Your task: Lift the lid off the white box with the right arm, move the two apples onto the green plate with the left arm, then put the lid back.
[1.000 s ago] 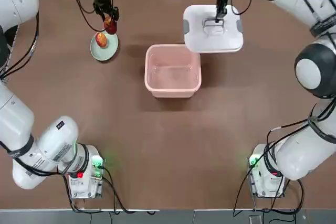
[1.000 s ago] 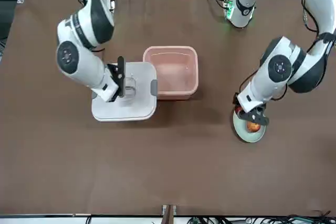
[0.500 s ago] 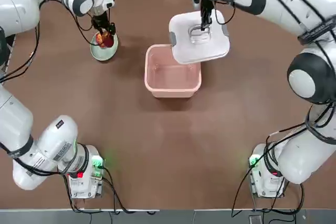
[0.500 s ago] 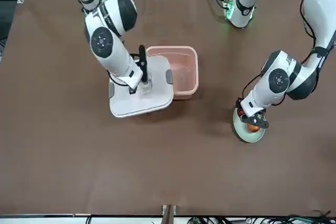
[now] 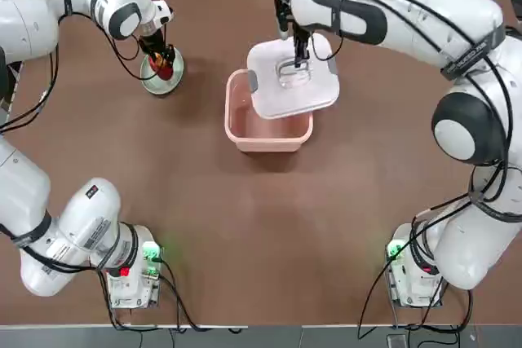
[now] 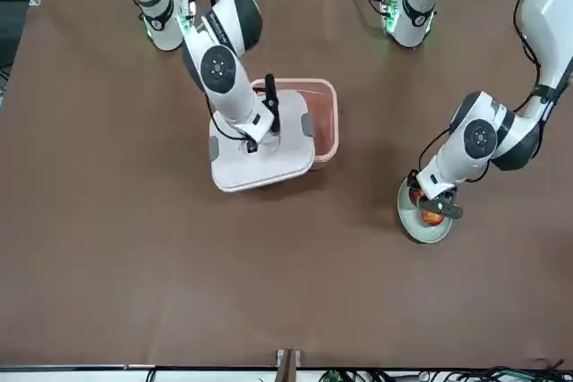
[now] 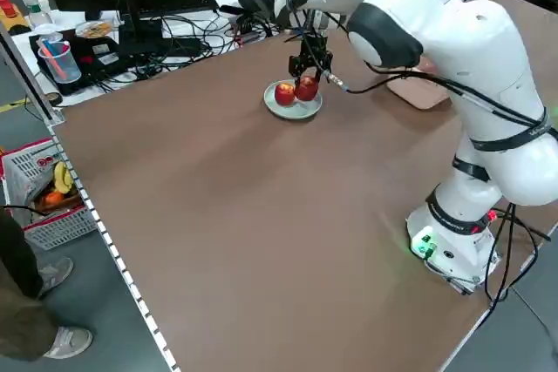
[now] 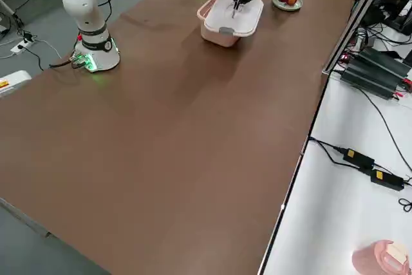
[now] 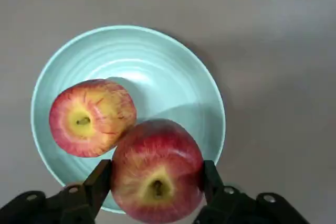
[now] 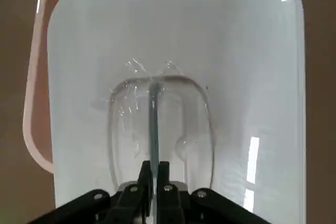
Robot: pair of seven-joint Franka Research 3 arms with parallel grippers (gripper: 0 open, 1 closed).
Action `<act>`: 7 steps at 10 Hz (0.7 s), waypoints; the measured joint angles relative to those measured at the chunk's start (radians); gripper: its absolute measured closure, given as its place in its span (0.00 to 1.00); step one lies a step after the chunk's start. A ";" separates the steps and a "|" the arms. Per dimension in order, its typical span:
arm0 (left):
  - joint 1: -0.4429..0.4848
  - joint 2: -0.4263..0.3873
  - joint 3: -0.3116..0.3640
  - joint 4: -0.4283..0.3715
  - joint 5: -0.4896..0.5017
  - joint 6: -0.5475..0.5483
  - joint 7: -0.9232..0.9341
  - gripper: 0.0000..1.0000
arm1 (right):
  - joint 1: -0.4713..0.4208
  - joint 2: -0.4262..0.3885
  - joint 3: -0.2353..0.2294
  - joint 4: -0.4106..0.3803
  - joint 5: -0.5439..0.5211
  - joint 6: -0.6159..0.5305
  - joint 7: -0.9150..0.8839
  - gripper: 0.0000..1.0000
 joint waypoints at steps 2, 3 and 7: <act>-0.004 0.008 0.002 -0.011 0.001 0.007 0.000 0.25 | 0.024 0.000 0.000 -0.011 0.003 0.003 0.012 0.93; -0.006 0.008 0.002 -0.014 0.001 0.010 0.000 0.25 | 0.036 0.000 0.000 -0.013 0.003 0.001 0.012 0.93; -0.010 0.010 0.002 -0.016 0.001 0.013 0.000 0.19 | 0.078 0.001 0.000 -0.033 0.004 -0.001 0.027 0.93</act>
